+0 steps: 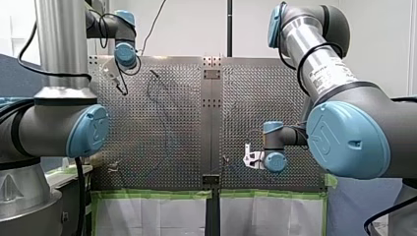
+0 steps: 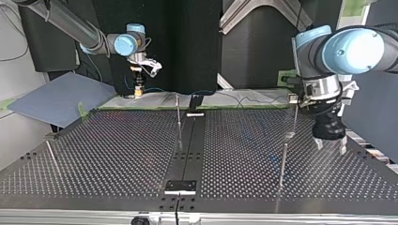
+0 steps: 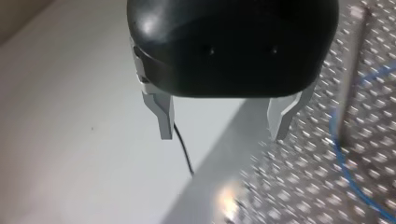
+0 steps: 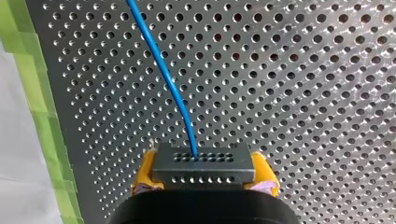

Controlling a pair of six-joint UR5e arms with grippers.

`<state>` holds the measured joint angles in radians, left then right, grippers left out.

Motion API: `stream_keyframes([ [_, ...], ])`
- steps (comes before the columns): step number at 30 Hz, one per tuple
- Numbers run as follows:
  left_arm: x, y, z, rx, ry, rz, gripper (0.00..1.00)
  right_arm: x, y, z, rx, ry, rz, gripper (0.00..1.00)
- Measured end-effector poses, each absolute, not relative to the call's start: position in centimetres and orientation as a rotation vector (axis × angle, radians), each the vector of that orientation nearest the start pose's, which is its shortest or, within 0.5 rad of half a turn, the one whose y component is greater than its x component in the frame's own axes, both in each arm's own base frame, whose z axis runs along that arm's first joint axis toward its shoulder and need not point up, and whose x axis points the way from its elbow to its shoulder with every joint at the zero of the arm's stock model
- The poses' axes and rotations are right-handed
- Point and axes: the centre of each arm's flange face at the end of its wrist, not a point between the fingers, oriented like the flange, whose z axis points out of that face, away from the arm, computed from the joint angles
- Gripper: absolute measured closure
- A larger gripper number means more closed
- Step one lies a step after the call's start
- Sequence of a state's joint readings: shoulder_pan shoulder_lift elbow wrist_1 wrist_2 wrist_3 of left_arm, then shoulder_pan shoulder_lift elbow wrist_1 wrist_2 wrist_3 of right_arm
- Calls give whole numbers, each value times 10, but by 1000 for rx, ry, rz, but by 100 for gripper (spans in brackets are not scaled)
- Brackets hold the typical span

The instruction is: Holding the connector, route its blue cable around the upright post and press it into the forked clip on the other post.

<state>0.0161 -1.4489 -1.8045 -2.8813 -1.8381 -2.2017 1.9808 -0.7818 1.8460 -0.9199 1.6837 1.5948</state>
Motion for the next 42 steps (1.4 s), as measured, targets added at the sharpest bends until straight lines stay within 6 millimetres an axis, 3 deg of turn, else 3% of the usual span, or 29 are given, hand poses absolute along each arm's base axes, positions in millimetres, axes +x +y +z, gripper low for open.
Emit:
stream_keyframes([
  [13,411,-113,550,-482,1230,-319,0,343,-478,6,1543,-1150,1347,100],
  [18,393,-121,566,-419,1241,-321,0,344,-477,6,1546,-1150,1346,100],
  [21,389,-127,566,-384,1268,-323,0,344,-477,6,1548,-1150,1346,100],
  [32,400,-140,536,-322,1425,-258,0,346,-476,6,1549,-1147,1350,100],
  [42,397,-145,530,-245,1522,-194,0,346,-477,6,1546,-1147,1353,100],
])
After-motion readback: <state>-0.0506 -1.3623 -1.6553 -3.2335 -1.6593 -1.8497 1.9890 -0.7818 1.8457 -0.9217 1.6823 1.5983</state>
